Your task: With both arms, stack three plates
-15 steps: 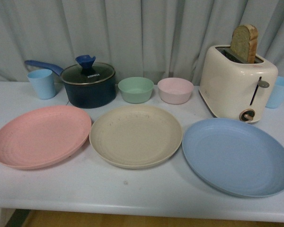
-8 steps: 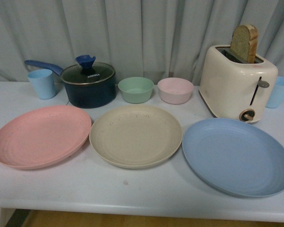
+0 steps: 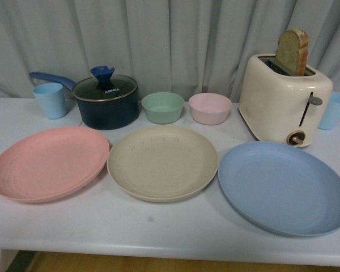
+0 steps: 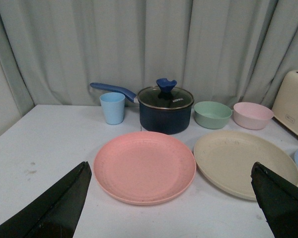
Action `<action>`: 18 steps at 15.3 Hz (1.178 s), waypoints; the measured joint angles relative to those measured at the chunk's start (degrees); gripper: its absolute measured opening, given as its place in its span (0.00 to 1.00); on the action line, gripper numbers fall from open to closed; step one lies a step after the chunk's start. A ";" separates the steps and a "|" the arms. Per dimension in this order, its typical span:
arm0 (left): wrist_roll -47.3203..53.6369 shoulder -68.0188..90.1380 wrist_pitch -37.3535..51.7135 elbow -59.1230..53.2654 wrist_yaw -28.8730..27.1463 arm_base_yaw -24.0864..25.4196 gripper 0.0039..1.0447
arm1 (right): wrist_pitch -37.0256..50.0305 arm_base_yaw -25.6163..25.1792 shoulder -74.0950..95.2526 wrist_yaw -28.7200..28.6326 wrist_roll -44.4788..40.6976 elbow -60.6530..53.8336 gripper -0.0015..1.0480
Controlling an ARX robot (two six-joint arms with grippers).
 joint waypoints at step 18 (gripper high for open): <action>0.00 0.00 0.00 0.00 0.00 0.00 0.94 | 0.00 0.00 0.00 0.00 0.00 0.00 0.94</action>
